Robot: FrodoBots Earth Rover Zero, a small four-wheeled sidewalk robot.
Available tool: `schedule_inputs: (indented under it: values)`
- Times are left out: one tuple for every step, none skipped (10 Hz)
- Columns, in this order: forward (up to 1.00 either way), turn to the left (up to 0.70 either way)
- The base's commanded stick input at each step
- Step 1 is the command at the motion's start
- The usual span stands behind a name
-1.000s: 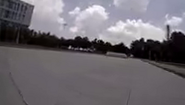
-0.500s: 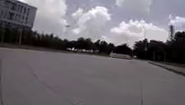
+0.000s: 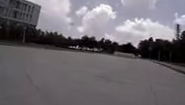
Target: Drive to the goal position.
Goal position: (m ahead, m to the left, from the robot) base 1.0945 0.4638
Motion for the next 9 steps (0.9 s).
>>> schedule_inputs:
  values:
    - [0.70,0.06]
    - [0.70,0.06]
    - [0.70,0.06]
    - [0.70,0.06]
    - [0.70,0.06]
    - [0.70,0.06]
    - [0.70,0.06]
    - [0.70,0.06]
    - [0.70,0.05]
